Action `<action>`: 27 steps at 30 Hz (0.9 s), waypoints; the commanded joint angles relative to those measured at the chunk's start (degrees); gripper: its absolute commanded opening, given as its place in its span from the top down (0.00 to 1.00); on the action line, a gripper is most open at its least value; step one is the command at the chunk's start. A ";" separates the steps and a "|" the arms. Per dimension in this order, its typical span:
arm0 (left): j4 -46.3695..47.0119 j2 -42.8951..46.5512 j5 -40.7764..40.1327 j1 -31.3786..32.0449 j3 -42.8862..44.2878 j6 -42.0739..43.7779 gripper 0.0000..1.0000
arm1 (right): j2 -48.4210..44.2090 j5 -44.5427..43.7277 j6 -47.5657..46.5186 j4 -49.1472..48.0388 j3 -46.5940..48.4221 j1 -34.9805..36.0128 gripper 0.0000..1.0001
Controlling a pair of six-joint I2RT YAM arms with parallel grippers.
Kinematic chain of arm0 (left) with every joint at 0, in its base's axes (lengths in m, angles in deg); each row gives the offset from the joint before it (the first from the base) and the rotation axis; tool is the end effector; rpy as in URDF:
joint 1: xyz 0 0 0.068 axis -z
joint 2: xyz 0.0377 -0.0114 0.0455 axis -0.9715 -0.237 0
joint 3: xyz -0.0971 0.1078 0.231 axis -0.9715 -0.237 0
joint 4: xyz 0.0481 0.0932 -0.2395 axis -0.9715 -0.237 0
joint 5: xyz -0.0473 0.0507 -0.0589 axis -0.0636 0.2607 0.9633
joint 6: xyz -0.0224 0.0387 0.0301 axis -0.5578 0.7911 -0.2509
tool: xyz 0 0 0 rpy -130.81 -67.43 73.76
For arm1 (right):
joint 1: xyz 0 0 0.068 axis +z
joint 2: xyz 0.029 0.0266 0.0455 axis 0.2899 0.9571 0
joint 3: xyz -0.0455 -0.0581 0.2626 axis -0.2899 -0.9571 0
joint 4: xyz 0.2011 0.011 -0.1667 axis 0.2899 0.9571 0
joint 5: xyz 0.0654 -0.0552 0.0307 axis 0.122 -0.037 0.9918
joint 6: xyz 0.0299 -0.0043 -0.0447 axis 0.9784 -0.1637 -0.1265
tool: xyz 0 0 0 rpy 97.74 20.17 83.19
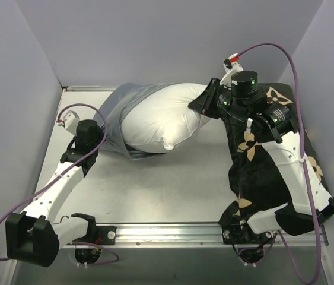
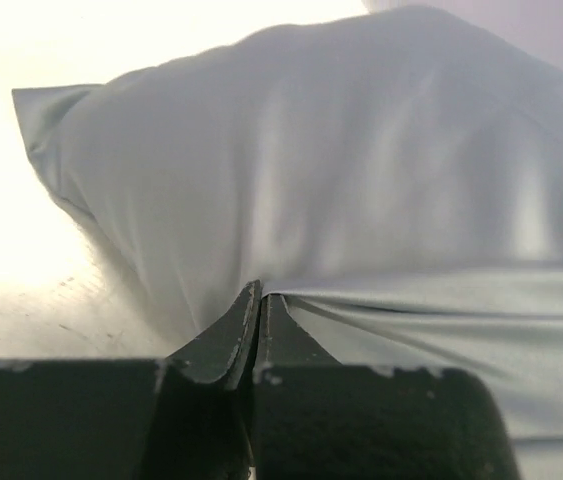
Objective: Remove the pillowcase from the pillow
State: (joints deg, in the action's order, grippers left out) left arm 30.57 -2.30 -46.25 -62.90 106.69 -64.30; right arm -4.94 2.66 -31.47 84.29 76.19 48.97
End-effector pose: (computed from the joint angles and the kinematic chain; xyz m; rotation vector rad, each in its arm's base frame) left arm 0.2426 -0.0420 0.2801 -0.9283 1.8173 -0.2578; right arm 0.2271 0.1499 0.5142 -0.0515 1.8678 1.0158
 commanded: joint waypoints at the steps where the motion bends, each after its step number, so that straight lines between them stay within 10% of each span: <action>1: -7.77 -4.05 -10.28 -6.25 4.57 1.14 1.00 | -6.64 0.50 1.94 -7.91 7.97 -3.99 1.00; 20: -14.47 -14.88 -12.13 -20.24 23.03 4.83 1.00 | -8.14 12.36 7.83 -6.85 13.24 -22.97 1.00; 27: -10.78 -5.21 -8.16 -13.92 9.55 1.68 1.00 | -10.24 16.60 5.30 -11.41 -4.91 -18.43 1.00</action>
State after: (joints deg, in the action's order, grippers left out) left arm 17.85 -13.23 -54.58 -80.15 121.90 -60.93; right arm -17.73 16.41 -24.54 74.84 81.22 27.53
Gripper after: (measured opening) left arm 0.007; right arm 0.026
